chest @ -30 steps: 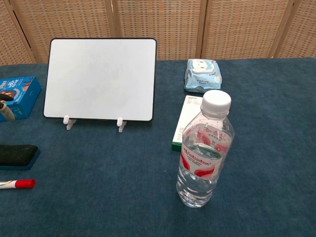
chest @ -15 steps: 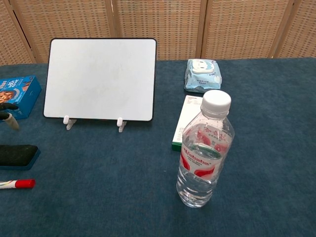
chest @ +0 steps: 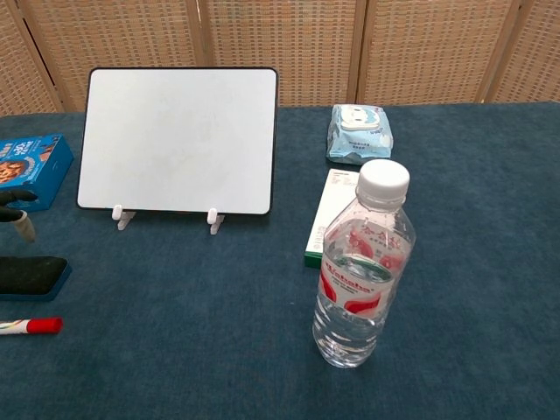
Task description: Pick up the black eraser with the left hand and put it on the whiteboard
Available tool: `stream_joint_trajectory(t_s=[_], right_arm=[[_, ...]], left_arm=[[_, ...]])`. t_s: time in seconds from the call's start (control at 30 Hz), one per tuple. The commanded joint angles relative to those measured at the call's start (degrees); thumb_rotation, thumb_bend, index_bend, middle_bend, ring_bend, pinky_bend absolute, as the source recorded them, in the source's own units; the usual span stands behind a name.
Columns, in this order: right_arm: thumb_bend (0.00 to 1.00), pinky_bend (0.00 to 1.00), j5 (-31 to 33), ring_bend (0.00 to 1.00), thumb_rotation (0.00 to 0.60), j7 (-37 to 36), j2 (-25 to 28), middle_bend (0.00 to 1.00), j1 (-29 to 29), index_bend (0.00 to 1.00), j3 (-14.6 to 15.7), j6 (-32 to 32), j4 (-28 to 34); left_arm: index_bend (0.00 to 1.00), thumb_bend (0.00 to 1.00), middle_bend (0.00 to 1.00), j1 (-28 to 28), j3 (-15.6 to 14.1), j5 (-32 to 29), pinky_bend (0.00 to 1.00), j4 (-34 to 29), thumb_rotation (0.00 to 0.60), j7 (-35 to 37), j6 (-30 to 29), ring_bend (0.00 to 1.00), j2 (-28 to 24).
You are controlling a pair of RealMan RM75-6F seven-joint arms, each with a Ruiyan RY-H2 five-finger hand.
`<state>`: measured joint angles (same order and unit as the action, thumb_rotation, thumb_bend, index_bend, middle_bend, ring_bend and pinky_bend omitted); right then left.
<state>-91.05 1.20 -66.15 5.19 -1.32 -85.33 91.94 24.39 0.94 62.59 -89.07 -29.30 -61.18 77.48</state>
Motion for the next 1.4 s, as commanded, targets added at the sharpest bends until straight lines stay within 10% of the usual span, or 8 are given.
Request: stream_joint_trajectory(t_s=[0.03, 1.4], right_arm=[[0.05, 0.00, 0.02, 0.00, 0.600, -0.10, 0.02, 0.00, -0.03, 0.03, -0.03, -0.06, -0.03], [0.05, 0.00, -0.41, 0.00, 0.600, -0.33, 0.01, 0.00, -0.08, 0.03, 0.06, -0.30, -0.13]], left_arm=[[0.30, 0.03, 0.00, 0.06, 0.05, -0.25, 0.00, 0.43, 0.600, -0.07, -0.06, 0.00, 0.46], [0.42, 0.26, 0.00, 1.27, 0.33, -2.21, 0.00, 2.50, 0.600, 0.60, 1.09, 0.00, 3.38]])
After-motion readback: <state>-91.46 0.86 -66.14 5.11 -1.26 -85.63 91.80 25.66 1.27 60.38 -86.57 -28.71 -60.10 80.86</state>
